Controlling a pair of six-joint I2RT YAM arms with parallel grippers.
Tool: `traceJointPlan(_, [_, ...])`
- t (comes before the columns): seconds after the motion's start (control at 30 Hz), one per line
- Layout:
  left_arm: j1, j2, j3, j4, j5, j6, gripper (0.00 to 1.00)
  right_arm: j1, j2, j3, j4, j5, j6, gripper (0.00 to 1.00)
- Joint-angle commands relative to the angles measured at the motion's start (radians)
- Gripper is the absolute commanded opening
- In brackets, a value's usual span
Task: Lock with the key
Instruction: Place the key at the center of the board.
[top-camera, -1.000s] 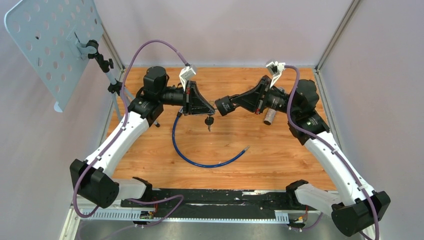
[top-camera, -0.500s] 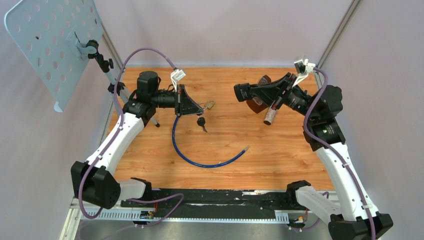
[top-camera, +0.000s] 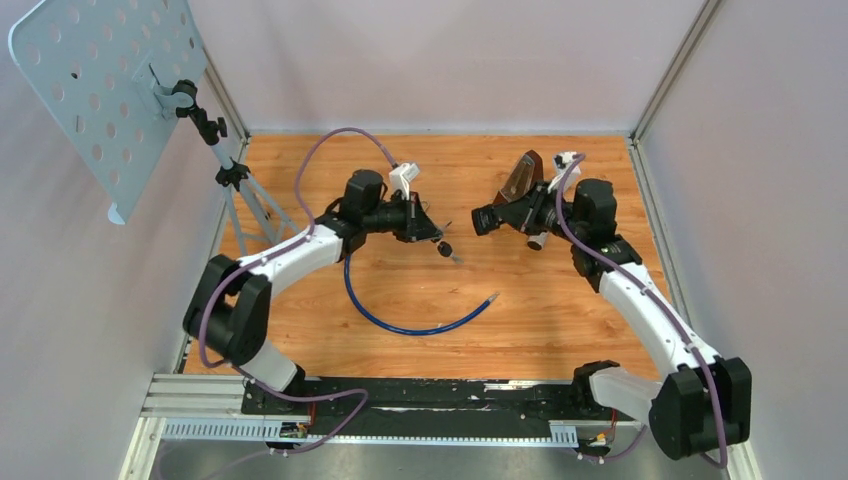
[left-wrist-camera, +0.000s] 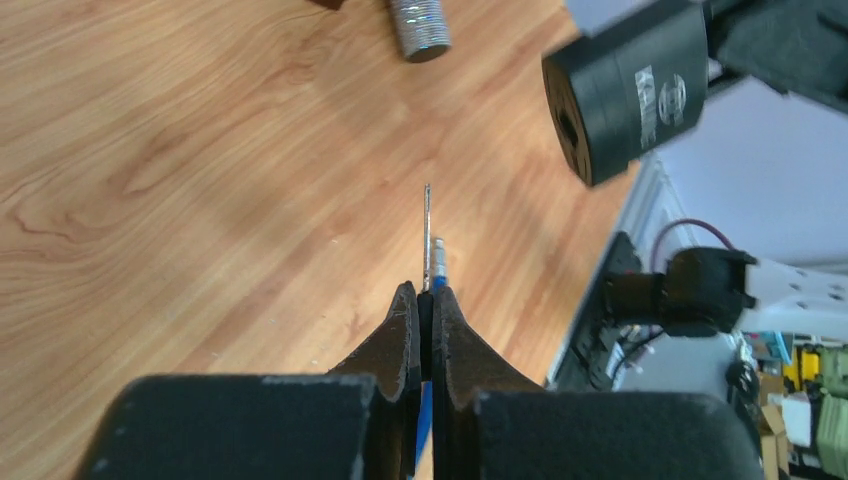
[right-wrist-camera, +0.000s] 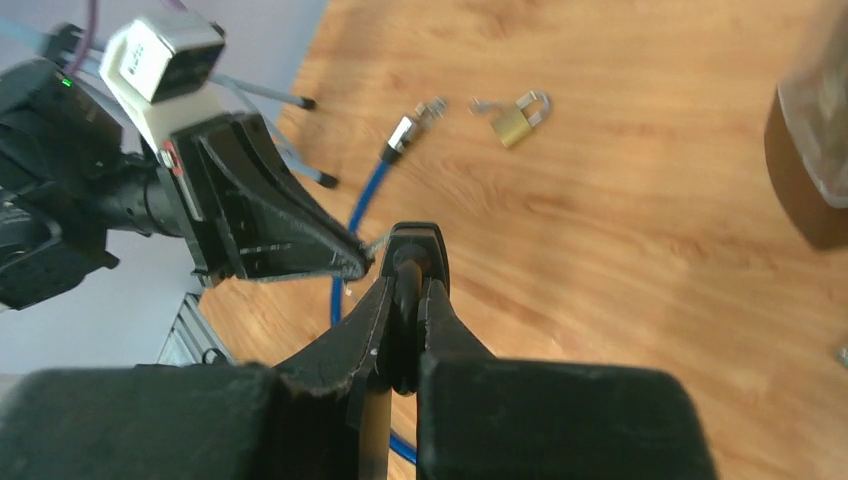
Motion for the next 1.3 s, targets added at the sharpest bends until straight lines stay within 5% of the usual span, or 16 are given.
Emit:
traceJointPlan(0.0, [-0.055, 0.122, 0.08, 0.145, -0.171, -0.065, 0.0, -0.001, 0.04, -0.031, 0.109, -0.012, 0.055, 0.0])
traceJointPlan(0.33, [-0.105, 0.52, 0.311, 0.293, -0.215, -0.116, 0.0, -0.001, 0.121, -0.223, 0.238, 0.045, 0.119, 0.0])
traceJointPlan(0.63, [-0.122, 0.597, 0.312, 0.318, -0.23, -0.104, 0.01, -0.001, 0.365, -0.188, 0.353, 0.014, 0.166, 0.0])
traceJointPlan(0.93, [-0.12, 0.605, 0.301, 0.197, -0.317, -0.004, 0.23, 0.0, 0.575, -0.12, 0.435, -0.01, 0.228, 0.0])
traceJointPlan(1.27, [-0.106, 0.483, 0.285, 0.136, -0.464, 0.056, 0.72, -0.01, 0.634, -0.131, 0.44, 0.067, 0.228, 0.1])
